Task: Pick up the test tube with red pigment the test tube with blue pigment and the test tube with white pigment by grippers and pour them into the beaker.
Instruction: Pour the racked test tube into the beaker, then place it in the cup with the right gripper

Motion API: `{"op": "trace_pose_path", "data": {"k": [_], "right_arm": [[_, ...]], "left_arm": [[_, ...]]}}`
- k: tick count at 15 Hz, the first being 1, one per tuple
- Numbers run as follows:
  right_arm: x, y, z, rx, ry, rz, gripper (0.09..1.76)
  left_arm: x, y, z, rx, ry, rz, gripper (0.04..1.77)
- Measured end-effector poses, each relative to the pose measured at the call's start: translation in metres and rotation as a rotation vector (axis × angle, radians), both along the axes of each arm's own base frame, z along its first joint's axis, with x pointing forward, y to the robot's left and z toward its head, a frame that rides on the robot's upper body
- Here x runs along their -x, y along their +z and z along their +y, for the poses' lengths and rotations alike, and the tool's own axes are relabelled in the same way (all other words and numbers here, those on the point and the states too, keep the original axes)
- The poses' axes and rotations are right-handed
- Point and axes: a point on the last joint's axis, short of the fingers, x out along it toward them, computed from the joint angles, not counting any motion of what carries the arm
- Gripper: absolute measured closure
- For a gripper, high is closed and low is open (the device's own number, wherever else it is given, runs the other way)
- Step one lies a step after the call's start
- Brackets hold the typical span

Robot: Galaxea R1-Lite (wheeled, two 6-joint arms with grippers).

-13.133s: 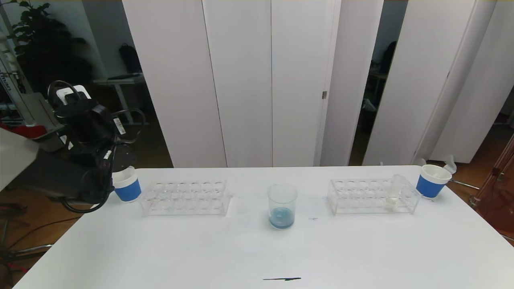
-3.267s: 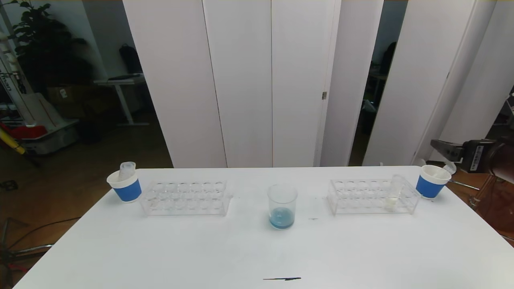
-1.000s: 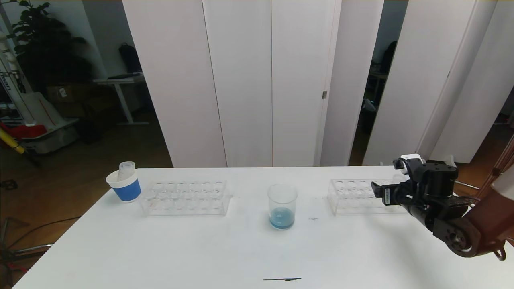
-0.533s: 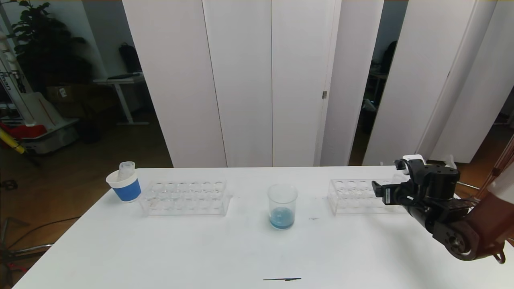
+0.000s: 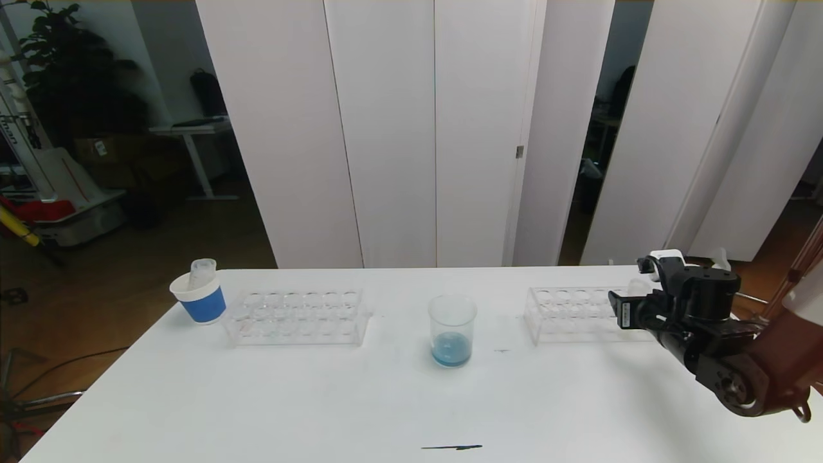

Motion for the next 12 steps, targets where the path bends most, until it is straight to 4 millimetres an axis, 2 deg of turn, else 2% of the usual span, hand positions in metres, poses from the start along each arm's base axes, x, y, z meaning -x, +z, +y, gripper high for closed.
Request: {"op": "trace_pose_path", "data": {"k": [1,2,3,4,6,12], "right_arm": [[-0.0005,-0.0003,-0.0001,0.0,-0.001,0.0,1.05],[-0.0011,-0.0006,0.0001,-0.004,0.001,-0.002,1.36],[-0.0016,-0.0011,-0.0001,-0.01,-0.001,-0.002,1.42],[-0.0023,-0.0013,-0.0006,-0.017,-0.006,-0.003,1.17],[-0.0031,-0.0018,-0.0008,-0.025,-0.008,-0.003,1.26],[-0.0043,0.0003,-0.0014,-0.027,-0.01,-0.01,1.26]], "left_arm": [[0.0,0.0,0.0,0.0,0.0,0.0,0.07],[0.0,0.0,0.0,0.0,0.0,0.0,0.07],[0.0,0.0,0.0,0.0,0.0,0.0,0.07],[0.0,0.0,0.0,0.0,0.0,0.0,0.07],[0.0,0.0,0.0,0.0,0.0,0.0,0.07],[0.0,0.0,0.0,0.0,0.0,0.0,0.07]]}}
